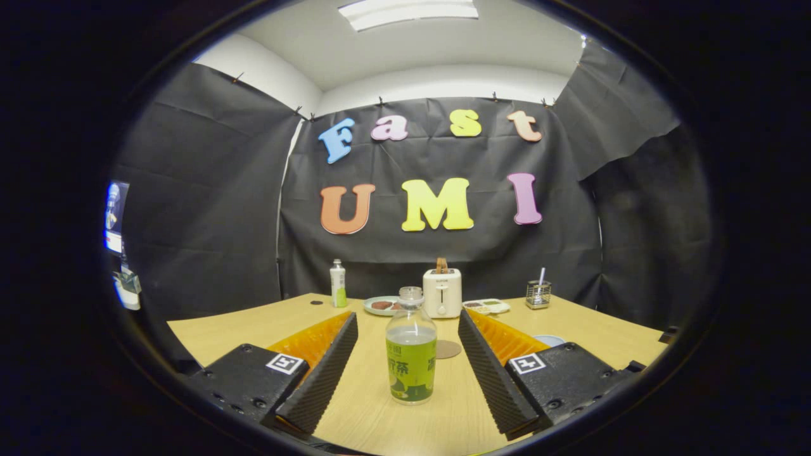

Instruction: Take the bottle from table, then pour the juice into the cup, finally place the bottle on the coaster

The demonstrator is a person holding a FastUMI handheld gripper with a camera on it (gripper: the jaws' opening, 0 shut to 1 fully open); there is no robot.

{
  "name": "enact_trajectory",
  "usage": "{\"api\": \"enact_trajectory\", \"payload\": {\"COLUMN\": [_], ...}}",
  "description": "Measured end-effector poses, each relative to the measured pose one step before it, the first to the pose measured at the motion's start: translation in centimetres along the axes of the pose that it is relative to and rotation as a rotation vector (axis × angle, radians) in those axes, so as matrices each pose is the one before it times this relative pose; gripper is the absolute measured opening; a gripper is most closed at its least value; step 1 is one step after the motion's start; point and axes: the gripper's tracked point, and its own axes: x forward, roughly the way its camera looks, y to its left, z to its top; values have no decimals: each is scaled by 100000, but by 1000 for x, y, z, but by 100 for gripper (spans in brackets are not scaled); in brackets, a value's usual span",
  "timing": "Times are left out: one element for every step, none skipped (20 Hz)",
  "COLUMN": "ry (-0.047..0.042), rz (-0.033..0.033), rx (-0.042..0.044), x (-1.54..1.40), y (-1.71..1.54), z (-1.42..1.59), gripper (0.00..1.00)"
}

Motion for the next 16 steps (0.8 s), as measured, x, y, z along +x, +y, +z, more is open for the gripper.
{"api": "enact_trajectory", "payload": {"ry": [61,-7,-31,17,86,128,186,260,264,-6,-20,-71,60,43,332,607], "rz": [9,-131,-120,308,331,266,67,-71,-241,-265,-488,-535,-16,-217,-202,-110], "rx": [49,-132,-89,37,129,197,226,212,59,-235,-284,-329,-511,-562,-398,-205], "x": [20,12,-29,-29,71,7,-7,32,32,-66,-23,66,-33,52,-9,91], "y": [-40,-7,-11,87,113,15,-6,-67,-45,-46,-106,-66,6,97,-29,-33], "z": [12,-37,88,-56,-2,-85,-12,-126,-55,-81,65,-18,-8,-55,-115,-278], "gripper": [100,100,100,100,100,100,100,100,100,100,100,100,100,100,100,100]}}
